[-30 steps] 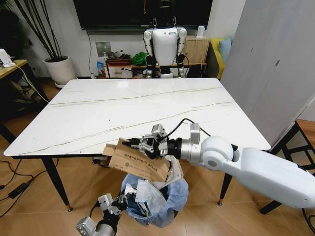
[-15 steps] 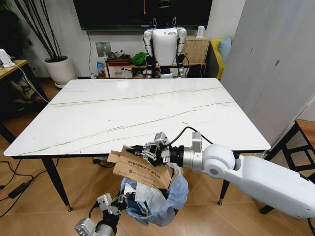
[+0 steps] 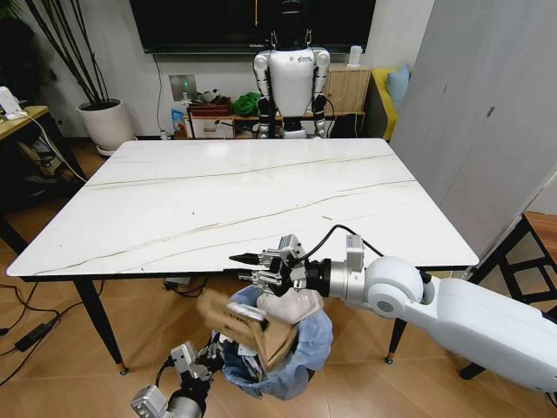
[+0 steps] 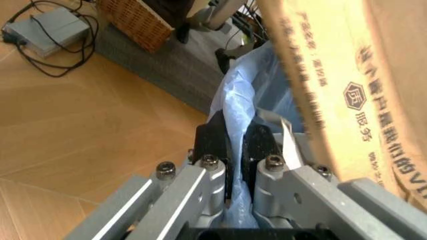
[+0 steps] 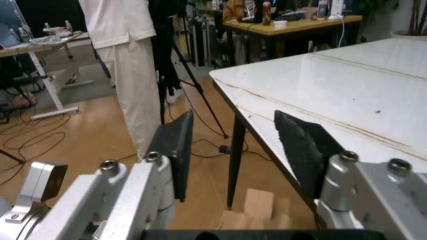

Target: Pick up the trash bin and place the trash from the table into it.

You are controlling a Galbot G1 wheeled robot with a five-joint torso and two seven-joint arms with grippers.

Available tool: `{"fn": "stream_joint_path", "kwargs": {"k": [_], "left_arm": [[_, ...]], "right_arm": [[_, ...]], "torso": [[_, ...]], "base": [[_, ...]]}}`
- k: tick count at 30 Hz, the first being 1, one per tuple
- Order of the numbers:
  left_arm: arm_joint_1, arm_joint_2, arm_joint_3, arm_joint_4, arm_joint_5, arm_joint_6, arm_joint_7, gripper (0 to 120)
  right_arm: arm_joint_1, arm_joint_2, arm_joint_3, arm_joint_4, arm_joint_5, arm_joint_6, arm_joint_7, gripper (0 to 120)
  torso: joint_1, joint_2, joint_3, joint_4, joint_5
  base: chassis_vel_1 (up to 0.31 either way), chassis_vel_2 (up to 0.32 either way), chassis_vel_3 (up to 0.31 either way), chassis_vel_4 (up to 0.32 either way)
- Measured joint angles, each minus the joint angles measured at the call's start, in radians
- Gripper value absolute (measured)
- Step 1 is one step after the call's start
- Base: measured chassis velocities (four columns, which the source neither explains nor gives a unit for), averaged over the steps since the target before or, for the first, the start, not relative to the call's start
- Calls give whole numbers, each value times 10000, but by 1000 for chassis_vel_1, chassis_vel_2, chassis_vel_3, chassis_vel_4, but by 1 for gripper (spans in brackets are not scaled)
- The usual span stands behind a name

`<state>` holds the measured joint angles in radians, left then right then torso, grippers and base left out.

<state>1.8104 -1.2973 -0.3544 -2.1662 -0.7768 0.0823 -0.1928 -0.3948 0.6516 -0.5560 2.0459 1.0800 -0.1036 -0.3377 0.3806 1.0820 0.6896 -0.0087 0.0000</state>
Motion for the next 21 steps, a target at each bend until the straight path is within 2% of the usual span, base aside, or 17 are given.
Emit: {"fn": "stream_joint_path", "kwargs": {"k": [2, 4, 6, 8, 9, 12, 14, 17, 20, 21], "left_arm": [[-2, -6, 6, 0, 11, -2, 2, 0], [0, -6, 6, 0, 15, -3, 2, 0], [32, -6, -6, 0, 35, -5, 3, 0], [47, -5, -12, 0, 45, -7, 4, 0], [86, -5, -36, 0, 64, -12, 8, 0], [142, -9, -61, 0, 87, -23, 25, 0], [163, -9, -60, 0, 118, -25, 37, 0], [164, -11, -59, 0, 139, -25, 38, 0], [263, -93, -187, -27, 192, -47, 99, 0], [263, -93, -187, -27, 192, -47, 99, 0]], "right_arm": [[0, -65, 52, 29, 18, 0, -1, 56], [0, -81, 62, 47, 26, 0, -1, 59], [-55, -140, 146, 118, 53, 0, 0, 71], [-88, -164, 194, 141, 62, 0, 1, 74], [-165, -234, 321, 184, 74, 1, 2, 83], [-364, -410, 618, 247, 86, 12, -1, 89], [-570, -623, 954, 313, 95, 32, -23, 98], [-785, -761, 1304, 336, 101, 76, -30, 100], [-1595, -1203, 2531, 249, 52, 492, -17, 100], [-1595, -1203, 2531, 249, 52, 492, -17, 100]], "torso": [[0, 0, 0, 0, 1], [0, 0, 0, -1, 1], [0, 0, 1, 1, 1], [0, 0, 2, 0, 0], [0, 0, 2, 1, 1], [0, 0, 1, 1, 0], [0, 0, 1, 0, 1], [0, 0, 1, -2, 0], [1, 0, 1, 2, 0], [1, 0, 1, 2, 0]], "base": [[0, 0, 0, 0], [0, 0, 0, 0], [0, 0, 0, 0], [0, 0, 0, 0], [0, 0, 0, 0], [0, 0, 0, 0], [0, 0, 0, 0], [0, 0, 0, 0], [0, 0, 0, 0], [0, 0, 0, 0]]}}
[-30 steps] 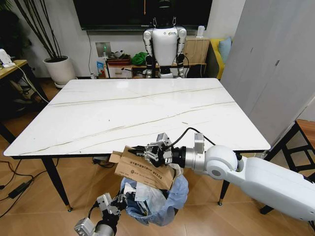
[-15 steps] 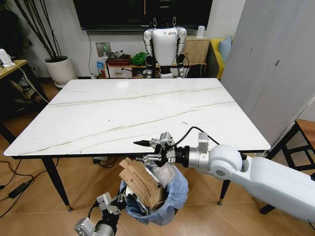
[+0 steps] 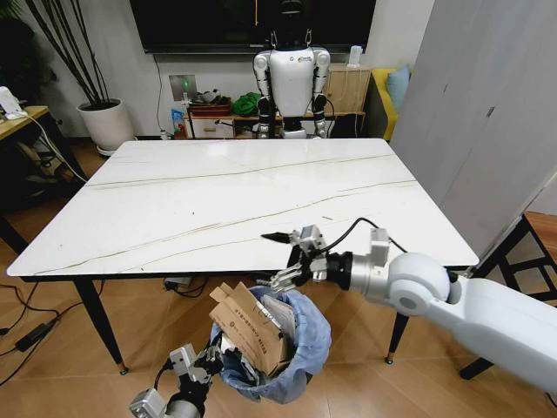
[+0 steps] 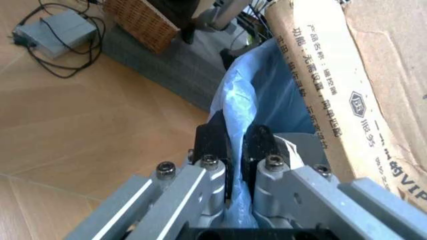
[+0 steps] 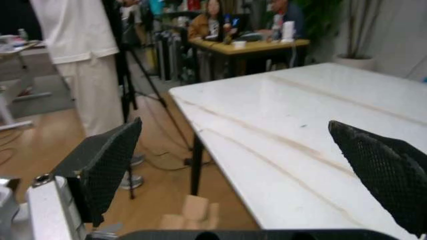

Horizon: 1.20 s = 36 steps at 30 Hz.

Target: Pick up the trash bin and place the trash from the table into it.

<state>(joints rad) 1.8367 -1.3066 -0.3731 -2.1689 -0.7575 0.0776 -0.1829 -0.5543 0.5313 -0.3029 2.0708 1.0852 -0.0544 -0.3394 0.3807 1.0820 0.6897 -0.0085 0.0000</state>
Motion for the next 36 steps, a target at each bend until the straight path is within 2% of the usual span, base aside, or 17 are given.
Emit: {"fn": "stream_joint_path", "kwargs": {"k": [3, 5, 6, 7, 8, 9, 11, 12, 16, 17, 20, 21, 24, 25, 26, 29, 36], "left_arm": [[134, -105, -160, -82, 100, -56, 101, 0], [238, -226, -244, -123, 216, -97, 176, 0], [389, -408, -358, -194, 379, -147, 291, 0], [425, -441, -409, -233, 434, -165, 315, 0], [425, -441, -409, -233, 434, -165, 315, 0], [425, -435, -444, -258, 460, -167, 316, 0], [425, -339, -513, -273, 470, -167, 316, 0], [425, -339, -513, -273, 470, -167, 316, 0], [531, -184, -604, -398, 475, -167, 317, 0], [531, -184, -604, -398, 475, -167, 317, 0], [578, -133, -700, -486, 475, -167, 323, 0], [578, -133, -700, -486, 475, -167, 323, 0], [605, -50, -798, -526, 476, -167, 332, 0], [605, -50, -798, -526, 476, -167, 332, 0], [615, 5, -836, -549, 476, -167, 334, 0], [633, 119, -918, -581, 464, -167, 337, 0], [638, 255, -1100, -623, 324, -176, 338, 0]], "right_arm": [[-1292, -449, 1905, -164, -116, 621, -73, 100], [-1447, -439, 2191, -285, -109, 854, -76, 100], [-1670, -370, 2665, -431, -73, 1079, 9, 100], [-2062, -340, 3306, -492, -11, 1208, 140, 100], [-2062, -340, 3306, -492, -11, 1208, 140, 100], [-2561, -300, 4014, -538, 75, 1260, 218, 100], [-3768, -128, 5811, -578, 362, 1239, 400, 100], [-3768, -128, 5811, -578, 362, 1239, 400, 100], [-5759, 318, 8663, -550, 510, 1124, 478, 100], [-5759, 318, 8663, -550, 510, 1124, 478, 100], [-7190, 906, 10276, -408, 239, 1069, 479, 100], [-7190, 906, 10276, -408, 239, 1069, 479, 100], [-8740, 1652, 11760, -140, -363, 950, 298, 100], [-8740, 1652, 11760, -140, -363, 950, 298, 100], [-9317, 1981, 12215, 23, -560, 882, 221, 100], [-10257, 2720, 12889, 212, -999, 987, 174, 100], [-11255, 3838, 13598, 359, -1521, 1446, 186, 100]], "torso": [[0, 0, -1, -12, -3], [-1, 0, -1, -14, -4], [-1, 0, -1, 1, 6], [0, 0, 0, 6, 10], [0, 0, 0, 6, 10], [1, 0, -1, 6, -1], [2, 0, -1, 0, 3], [2, 0, -1, 0, 3], [0, 0, -2, -6, 0], [0, 0, -2, -6, 0], [0, 1, -2, 0, 1], [0, 1, -2, 0, 1], [1, 0, -1, -5, 6], [1, 0, -1, -5, 6], [0, 1, -2, -5, -4], [0, 0, -1, -4, 4], [0, 0, -2, -1, -1]], "base": [[0, 0, 0, 0], [0, 0, 0, 0], [0, 0, 0, 0], [0, 0, 0, 0], [0, 0, 0, 0], [0, 0, 0, 0], [0, 0, 0, 0], [0, 0, 0, 0], [0, 0, 0, 0], [0, 0, 0, 0], [0, 0, 0, 0], [0, 0, 0, 0], [0, 0, 0, 0], [0, 0, 0, 0], [0, 0, 0, 0], [0, 0, 0, 0], [0, 0, 0, 0]]}}
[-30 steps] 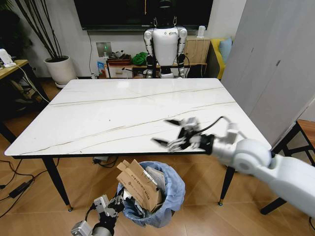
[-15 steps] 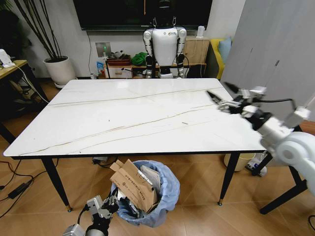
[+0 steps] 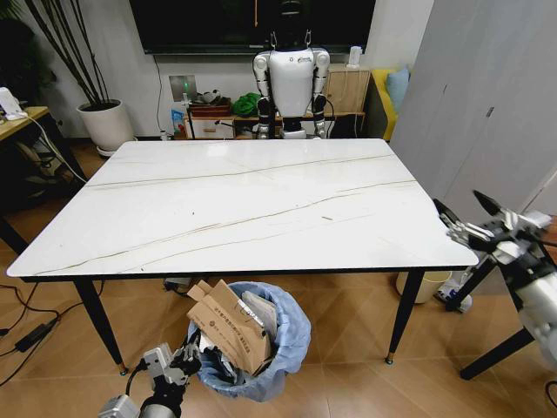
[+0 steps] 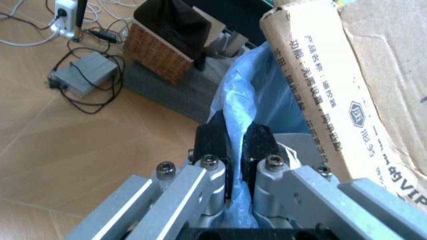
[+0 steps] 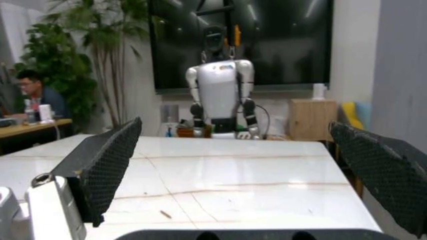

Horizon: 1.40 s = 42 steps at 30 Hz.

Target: Pick up the trash bin and place the trash from the table into it.

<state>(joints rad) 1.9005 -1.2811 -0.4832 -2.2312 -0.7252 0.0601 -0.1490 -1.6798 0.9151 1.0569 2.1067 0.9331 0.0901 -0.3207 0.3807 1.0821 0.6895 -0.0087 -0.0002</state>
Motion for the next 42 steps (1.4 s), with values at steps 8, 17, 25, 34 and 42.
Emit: {"fn": "stream_joint_path", "kwargs": {"k": [8, 17, 25, 34, 42], "left_arm": [[65, 222, -301, -109, -262, -25, -2, 0], [43, 440, -418, -46, -306, -22, -80, 0], [55, 461, -524, 244, 322, -94, -382, 0], [-26, 294, -419, 419, 1814, -421, -995, 0], [-98, 83, -320, 476, 2130, -550, -1079, 0]], "right_arm": [[-938, 1285, 669, -495, -580, 633, -663, 100], [-1022, 1440, 695, -593, -730, 755, -773, 100], [-994, 1413, 660, -593, -721, 753, -774, 100], [-975, 1392, 637, -593, -708, 745, -772, 100], [-968, 1384, 629, -592, -702, 739, -769, 100]], "torso": [[0, 0, 0, 0, 2], [0, -2, 1, 1, 1], [0, -2, 1, 1, 1], [0, -2, 1, -1, 1], [0, -2, 1, -1, 2]], "base": [[0, 0, 0, 0], [0, 0, 0, 0], [0, 0, 0, 0], [0, 0, 0, 0], [0, 0, 0, 0]]}}
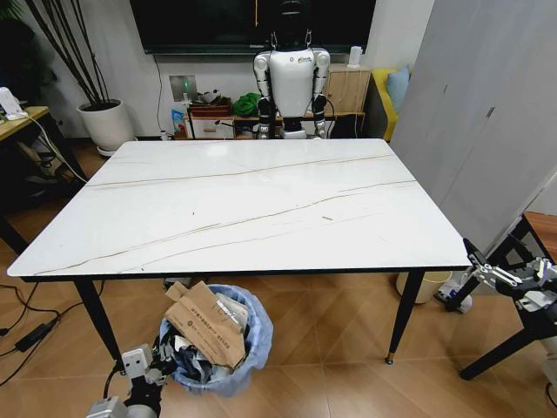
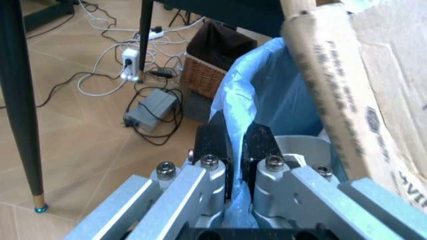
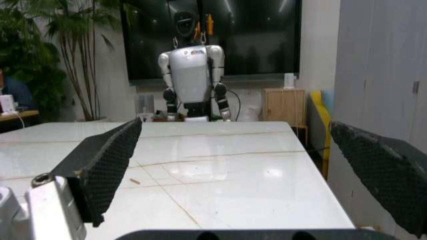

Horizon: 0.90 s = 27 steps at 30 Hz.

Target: Pick up the trash bin and place the trash from the table into it.

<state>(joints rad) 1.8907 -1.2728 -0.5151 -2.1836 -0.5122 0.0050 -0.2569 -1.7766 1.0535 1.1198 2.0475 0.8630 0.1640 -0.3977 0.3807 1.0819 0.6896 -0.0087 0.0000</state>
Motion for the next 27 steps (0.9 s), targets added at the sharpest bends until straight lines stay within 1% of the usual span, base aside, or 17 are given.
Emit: {"fn": "stream_joint_path", "kwargs": {"k": [6, 10, 20, 27], "left_arm": [[66, -307, 31, 54, 266, -295, 157, 0], [95, -448, 35, 44, 397, -345, 180, 0], [121, -503, -40, 39, 733, -466, 195, 0], [87, -550, -262, 295, 1612, -727, 135, 0]], "right_arm": [[4, -5, -6, 3, 5, -7, 4, 100], [6, -6, -9, 5, 8, -9, 6, 100], [10, -8, -11, 5, 12, -9, 12, 100], [10, -9, -11, 5, 12, -10, 14, 100]], "torso": [[0, 0, 0, 1, 1], [0, 0, 0, 0, 0], [0, 0, 0, 0, 0], [0, 0, 0, 1, 0]], "base": [[0, 0, 0, 0], [0, 0, 0, 0], [0, 0, 0, 0], [0, 0, 0, 0]]}}
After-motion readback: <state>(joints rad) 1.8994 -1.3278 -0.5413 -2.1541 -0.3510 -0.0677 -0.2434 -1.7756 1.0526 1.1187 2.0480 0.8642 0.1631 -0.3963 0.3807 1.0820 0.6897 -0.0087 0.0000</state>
